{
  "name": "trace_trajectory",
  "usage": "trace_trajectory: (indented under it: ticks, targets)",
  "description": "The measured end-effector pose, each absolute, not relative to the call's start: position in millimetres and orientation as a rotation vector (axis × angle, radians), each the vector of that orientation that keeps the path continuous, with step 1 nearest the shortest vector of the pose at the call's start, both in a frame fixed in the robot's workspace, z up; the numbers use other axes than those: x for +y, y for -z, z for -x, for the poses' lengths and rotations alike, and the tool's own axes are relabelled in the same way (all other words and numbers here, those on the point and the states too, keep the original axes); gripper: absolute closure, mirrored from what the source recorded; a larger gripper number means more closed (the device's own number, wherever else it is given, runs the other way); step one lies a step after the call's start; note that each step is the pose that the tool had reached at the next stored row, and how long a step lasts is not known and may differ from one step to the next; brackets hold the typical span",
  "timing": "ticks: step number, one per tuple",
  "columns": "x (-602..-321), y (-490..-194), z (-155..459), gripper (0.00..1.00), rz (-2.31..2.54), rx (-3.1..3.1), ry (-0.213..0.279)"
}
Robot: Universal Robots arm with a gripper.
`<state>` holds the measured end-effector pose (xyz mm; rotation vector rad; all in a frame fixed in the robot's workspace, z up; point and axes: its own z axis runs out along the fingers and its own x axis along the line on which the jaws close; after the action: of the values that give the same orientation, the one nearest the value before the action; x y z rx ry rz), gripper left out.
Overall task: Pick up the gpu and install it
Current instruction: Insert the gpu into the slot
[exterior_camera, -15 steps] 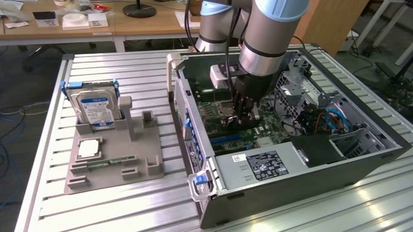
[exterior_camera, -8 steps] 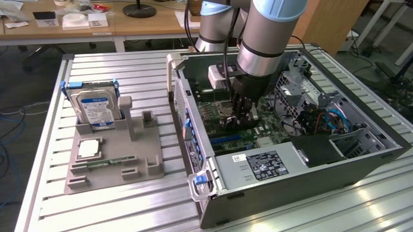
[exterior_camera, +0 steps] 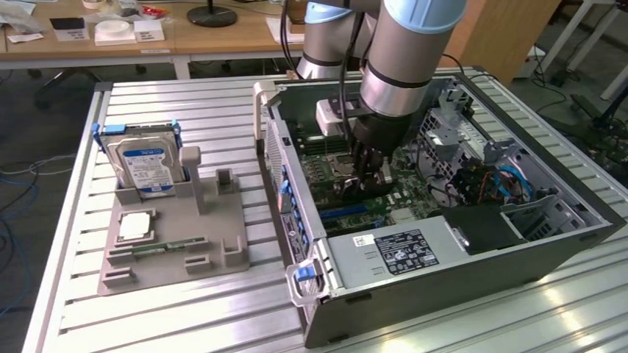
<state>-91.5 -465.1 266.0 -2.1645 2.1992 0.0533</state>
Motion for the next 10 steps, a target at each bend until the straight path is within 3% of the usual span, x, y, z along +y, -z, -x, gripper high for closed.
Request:
trace_trajectory:
  ticks: [10]
  targets:
    - [-466.8,-266.0,92.7,0.73,2.164,2.199,-0.053]
